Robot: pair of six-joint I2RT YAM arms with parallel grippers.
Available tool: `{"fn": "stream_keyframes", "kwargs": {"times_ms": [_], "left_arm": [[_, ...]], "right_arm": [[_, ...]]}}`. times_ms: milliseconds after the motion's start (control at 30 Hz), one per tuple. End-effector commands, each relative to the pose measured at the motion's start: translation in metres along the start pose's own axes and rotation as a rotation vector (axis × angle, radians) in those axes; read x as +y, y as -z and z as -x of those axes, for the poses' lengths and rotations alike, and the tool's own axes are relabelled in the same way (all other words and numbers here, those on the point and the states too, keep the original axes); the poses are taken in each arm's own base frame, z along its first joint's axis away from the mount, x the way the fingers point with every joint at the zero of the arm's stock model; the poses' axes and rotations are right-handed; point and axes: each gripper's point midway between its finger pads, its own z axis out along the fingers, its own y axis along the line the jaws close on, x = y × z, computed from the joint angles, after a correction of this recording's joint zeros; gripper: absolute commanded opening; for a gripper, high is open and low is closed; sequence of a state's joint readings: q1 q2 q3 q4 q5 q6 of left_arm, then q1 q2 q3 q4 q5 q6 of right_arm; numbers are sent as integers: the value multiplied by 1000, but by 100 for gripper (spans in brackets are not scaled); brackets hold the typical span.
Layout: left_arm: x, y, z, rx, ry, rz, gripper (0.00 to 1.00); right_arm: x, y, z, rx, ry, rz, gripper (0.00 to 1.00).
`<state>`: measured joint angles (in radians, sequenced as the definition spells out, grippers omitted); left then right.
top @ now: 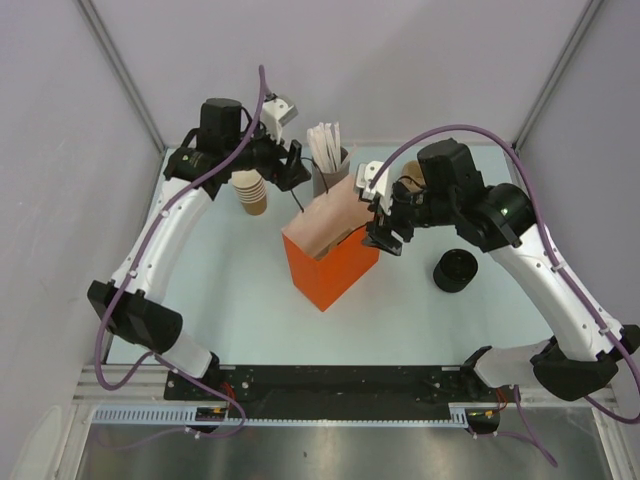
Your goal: Pack the takeout coffee
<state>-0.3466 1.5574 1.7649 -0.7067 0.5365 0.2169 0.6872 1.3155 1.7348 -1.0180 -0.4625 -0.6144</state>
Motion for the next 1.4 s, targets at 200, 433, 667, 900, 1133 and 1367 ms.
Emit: {"fn": "stream_keyframes", "kwargs": {"times_ms": [200, 433, 667, 900, 1133, 1367], "left_arm": [[-9, 1, 13, -43, -3, -38, 53], [-10, 0, 13, -38, -2, -47, 25], [-9, 3, 28, -56, -12, -44, 1], [-18, 19, 61, -118, -49, -66, 0], [-38, 29, 59, -133, -74, -130, 0], [-72, 31, 18, -64, -144, -193, 0]], "right_arm": [[5, 2, 6, -18, 48, 13, 57], [7, -5, 4, -13, 55, 29, 30], [18, -8, 0, 3, 59, 61, 4], [30, -7, -4, 10, 59, 91, 0], [55, -13, -30, 80, 28, 194, 0], [95, -31, -98, 256, -70, 346, 0]]}}
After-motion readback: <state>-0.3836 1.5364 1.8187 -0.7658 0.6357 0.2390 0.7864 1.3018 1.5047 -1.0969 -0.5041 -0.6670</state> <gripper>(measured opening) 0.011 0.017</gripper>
